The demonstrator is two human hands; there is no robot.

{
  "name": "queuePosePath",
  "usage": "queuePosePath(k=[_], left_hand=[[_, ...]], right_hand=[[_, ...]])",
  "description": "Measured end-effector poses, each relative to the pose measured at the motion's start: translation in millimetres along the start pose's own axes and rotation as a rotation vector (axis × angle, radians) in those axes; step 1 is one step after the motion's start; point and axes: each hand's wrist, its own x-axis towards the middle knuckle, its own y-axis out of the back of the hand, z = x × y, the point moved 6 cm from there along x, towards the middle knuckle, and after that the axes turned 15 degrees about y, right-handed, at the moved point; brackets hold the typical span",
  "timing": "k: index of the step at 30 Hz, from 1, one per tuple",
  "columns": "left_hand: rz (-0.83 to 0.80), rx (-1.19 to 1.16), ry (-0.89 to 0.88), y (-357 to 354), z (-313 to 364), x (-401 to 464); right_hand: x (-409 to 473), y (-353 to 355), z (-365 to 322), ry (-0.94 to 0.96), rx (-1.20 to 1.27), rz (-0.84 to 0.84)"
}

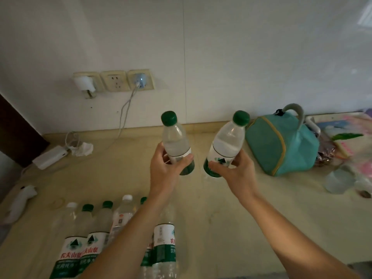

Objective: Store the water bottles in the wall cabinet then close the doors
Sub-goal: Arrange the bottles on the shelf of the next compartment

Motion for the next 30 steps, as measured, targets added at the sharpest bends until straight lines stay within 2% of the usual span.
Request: queuePosePath(k=[6,14,22,26,30], left_hand=[[-0.057,-0.075,-0.291,19,134,-25],[-0.081,-0.124,-0.628,44,324,-70],[-0.05,-0.161,-0.888,47,476,-102],[-0.022,-0.073,-0.926,33,522,-95],[-0.03,0.016,-0.858,8,550,-71]], right_hand=[[18,21,-136,0.217,0.044,0.023],[54,64,-318,0.512,0.102,0.169],[106,114,-468,0.79,0.071,0.255],[143,131,-508,0.797,0.046,0.214],[190,139,-516,0.705,0.006,0.169]])
